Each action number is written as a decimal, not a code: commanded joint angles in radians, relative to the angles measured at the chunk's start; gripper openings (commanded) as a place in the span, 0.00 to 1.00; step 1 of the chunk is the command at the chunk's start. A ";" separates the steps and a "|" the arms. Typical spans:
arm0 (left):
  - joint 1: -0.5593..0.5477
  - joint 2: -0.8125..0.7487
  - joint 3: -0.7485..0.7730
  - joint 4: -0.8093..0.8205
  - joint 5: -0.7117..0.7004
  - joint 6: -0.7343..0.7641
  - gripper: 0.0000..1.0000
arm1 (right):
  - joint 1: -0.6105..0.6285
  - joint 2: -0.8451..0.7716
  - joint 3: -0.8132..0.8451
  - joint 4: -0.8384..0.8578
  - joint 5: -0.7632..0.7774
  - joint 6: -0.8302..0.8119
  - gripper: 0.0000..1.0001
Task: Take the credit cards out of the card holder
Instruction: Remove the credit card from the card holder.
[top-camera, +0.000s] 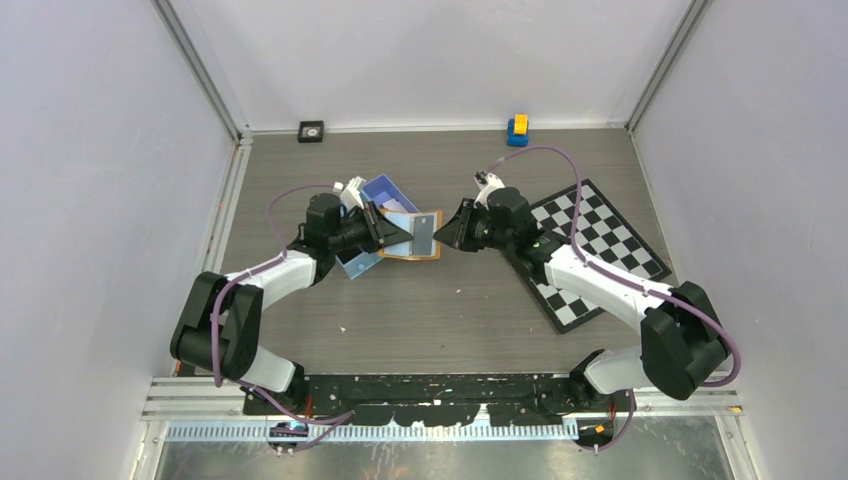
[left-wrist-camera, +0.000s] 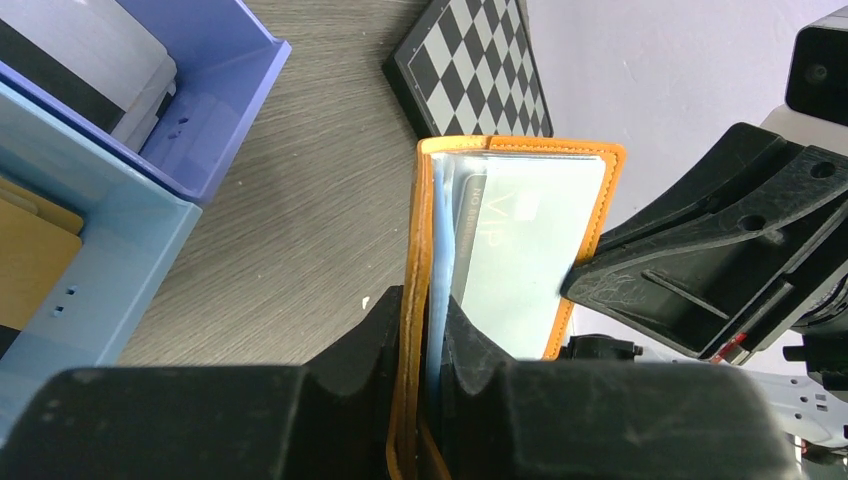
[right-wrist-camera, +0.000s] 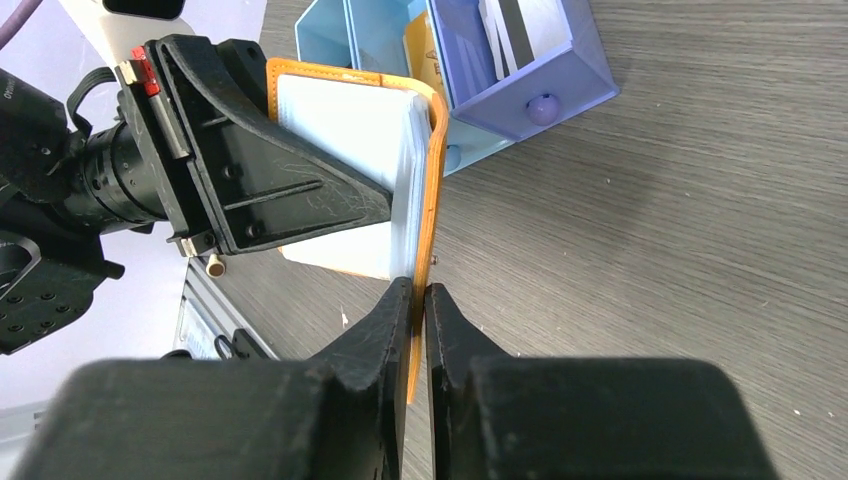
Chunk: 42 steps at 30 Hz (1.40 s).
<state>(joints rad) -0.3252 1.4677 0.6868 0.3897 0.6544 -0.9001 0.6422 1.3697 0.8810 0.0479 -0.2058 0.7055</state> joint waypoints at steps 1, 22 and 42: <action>0.003 -0.024 0.029 0.020 0.004 0.017 0.00 | 0.006 -0.012 0.019 0.026 0.002 -0.016 0.14; -0.004 -0.032 0.031 0.030 0.016 0.019 0.00 | 0.015 0.079 0.085 -0.041 0.018 -0.037 0.18; -0.036 -0.007 0.070 -0.062 -0.014 0.069 0.00 | 0.016 0.033 0.034 0.054 -0.063 -0.016 0.28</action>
<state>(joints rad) -0.3573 1.4681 0.7143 0.3378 0.6384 -0.8566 0.6518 1.4445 0.9253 0.0074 -0.2260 0.6857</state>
